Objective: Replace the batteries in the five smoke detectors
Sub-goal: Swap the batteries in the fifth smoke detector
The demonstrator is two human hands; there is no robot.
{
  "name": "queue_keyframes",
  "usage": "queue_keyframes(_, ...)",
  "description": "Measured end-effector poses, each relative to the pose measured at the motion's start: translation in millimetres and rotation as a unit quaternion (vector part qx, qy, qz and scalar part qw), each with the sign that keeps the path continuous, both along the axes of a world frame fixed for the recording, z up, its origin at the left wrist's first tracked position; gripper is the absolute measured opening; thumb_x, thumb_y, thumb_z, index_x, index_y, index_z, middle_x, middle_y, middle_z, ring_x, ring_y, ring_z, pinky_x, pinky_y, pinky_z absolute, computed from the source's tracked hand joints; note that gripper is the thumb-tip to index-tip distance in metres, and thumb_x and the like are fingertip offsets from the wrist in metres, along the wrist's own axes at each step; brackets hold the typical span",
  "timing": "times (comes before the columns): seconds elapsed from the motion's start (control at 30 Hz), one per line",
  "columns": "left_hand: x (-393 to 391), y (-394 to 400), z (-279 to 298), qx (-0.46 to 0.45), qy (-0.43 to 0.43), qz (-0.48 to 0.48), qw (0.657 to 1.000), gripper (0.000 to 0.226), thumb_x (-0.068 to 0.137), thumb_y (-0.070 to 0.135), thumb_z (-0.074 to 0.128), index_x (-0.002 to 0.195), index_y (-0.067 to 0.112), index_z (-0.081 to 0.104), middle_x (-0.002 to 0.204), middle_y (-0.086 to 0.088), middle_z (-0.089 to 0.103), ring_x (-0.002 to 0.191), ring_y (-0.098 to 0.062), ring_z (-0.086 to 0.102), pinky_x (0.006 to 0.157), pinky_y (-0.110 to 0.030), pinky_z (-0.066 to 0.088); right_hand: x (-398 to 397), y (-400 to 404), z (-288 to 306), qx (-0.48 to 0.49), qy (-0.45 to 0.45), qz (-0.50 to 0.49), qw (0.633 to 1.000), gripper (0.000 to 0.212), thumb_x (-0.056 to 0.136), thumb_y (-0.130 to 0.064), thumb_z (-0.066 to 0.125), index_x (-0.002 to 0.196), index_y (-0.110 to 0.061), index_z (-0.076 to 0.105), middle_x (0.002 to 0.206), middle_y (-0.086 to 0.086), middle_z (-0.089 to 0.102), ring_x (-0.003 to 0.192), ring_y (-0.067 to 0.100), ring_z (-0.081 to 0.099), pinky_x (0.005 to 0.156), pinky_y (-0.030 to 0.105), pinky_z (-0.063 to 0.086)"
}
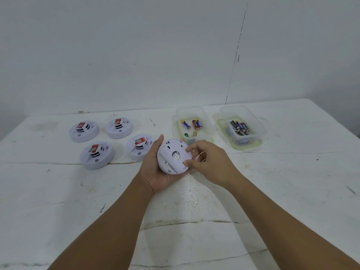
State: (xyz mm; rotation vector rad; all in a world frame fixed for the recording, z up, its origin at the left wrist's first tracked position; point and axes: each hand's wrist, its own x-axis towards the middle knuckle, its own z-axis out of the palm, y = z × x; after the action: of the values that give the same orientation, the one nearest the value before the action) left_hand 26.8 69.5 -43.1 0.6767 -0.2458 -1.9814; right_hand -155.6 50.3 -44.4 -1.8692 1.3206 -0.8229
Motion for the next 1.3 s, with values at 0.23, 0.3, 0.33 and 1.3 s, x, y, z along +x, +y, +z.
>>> queue_keyframes(0.23, -4.9, 7.5, 13.4, -0.035, -0.091, 0.015, 0.995, 0.048, 0.102, 0.036, 0.047, 0.127, 0.003, 0.071, 0.134, -0.020, 0.065, 0.122, -0.032, 0.065, 0.111, -0.046, 0.045, 17.8, 30.8, 3.9, -0.035, -0.021, 0.028, 0.999, 0.072, 0.083, -0.068, 0.074, 0.145, -0.041, 0.050, 0.127, -0.019, 0.055, 0.112, -0.003, 0.057, 0.092, 0.018, 0.048)
queue_keyframes(0.3, -8.1, 12.5, 20.2, -0.078, -0.210, 0.040, 0.974, 0.037, 0.105, 0.020, 0.044, 0.124, 0.007, 0.073, 0.124, -0.016, 0.072, 0.112, -0.029, 0.071, 0.104, -0.045, 0.051, 21.9, 36.3, 6.6, -0.001, -0.063, 0.027, 0.998, 0.075, 0.082, -0.066, 0.075, 0.147, -0.043, 0.044, 0.127, -0.020, 0.061, 0.110, -0.003, 0.061, 0.092, 0.022, 0.051)
queue_keyframes(0.33, -8.7, 14.2, 20.6, -0.101, -0.251, 0.051, 0.961, 0.035, 0.106, 0.016, 0.044, 0.133, 0.011, 0.067, 0.128, -0.013, 0.071, 0.117, -0.027, 0.070, 0.104, -0.045, 0.052, 23.6, 38.4, 9.3, 0.017, -0.091, 0.018, 0.995, 0.072, 0.085, -0.060, 0.076, 0.147, -0.042, 0.044, 0.123, -0.018, 0.065, 0.105, -0.001, 0.066, 0.090, 0.023, 0.053)
queue_keyframes(1.3, 21.0, 43.8, 12.4, -0.103, -0.420, 0.045, 0.900, 0.033, 0.096, 0.008, 0.065, 0.127, 0.020, 0.063, 0.119, -0.007, 0.074, 0.107, -0.023, 0.071, 0.098, -0.043, 0.058, 12.8, 21.1, 4.4, 0.192, -0.315, -0.012, 0.929, 0.022, 0.107, -0.021, 0.058, 0.121, -0.021, 0.075, 0.110, 0.002, 0.080, 0.102, 0.019, 0.074, 0.097, 0.040, 0.058)
